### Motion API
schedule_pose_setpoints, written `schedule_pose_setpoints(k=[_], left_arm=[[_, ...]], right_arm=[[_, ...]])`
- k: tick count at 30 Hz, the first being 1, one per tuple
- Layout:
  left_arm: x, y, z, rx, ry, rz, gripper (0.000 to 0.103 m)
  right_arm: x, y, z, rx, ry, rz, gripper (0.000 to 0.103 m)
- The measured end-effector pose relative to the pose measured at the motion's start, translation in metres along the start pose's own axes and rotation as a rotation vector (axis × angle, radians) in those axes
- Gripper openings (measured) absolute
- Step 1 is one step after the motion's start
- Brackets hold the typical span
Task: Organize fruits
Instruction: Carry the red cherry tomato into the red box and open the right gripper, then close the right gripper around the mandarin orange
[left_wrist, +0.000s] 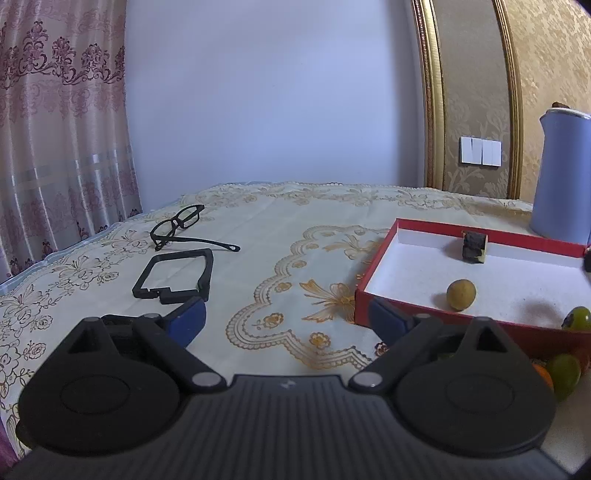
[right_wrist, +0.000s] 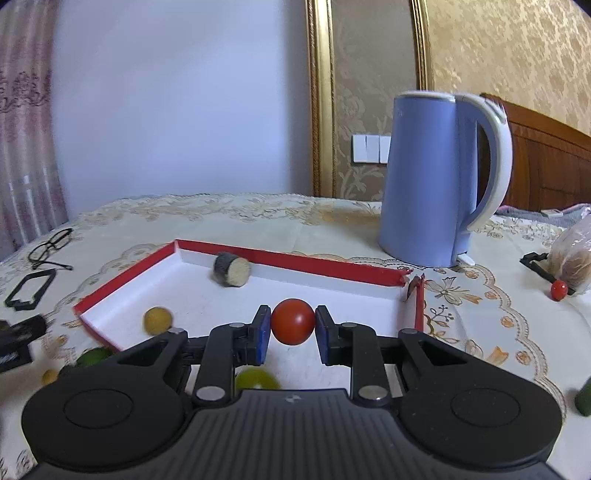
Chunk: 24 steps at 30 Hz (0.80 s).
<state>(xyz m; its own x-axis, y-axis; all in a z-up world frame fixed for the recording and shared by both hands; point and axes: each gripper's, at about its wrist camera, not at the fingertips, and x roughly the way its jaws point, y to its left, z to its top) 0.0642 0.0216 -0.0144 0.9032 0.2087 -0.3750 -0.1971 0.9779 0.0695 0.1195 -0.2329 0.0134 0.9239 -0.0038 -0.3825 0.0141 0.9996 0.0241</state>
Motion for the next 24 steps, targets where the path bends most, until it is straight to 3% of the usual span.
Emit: schedule_pose_setpoints(k=[5, 11, 24], left_arm=[[0.0, 0.001, 0.0, -0.006, 0.004, -0.002, 0.095], [0.001, 0.004, 0.0, -0.022, 0.01, -0.009, 0.095], [0.009, 0.02, 0.002, -0.114, 0.061, -0.047, 0.099]], right_arm=[[0.024, -0.01, 0.004, 0.052, 0.048, -0.035, 0.025], [-0.008, -0.018, -0.01, 0.054, 0.025, -0.018, 0.025], [-0.075, 0.01, -0.058, 0.054, -0.032, 0.167, 0.028]])
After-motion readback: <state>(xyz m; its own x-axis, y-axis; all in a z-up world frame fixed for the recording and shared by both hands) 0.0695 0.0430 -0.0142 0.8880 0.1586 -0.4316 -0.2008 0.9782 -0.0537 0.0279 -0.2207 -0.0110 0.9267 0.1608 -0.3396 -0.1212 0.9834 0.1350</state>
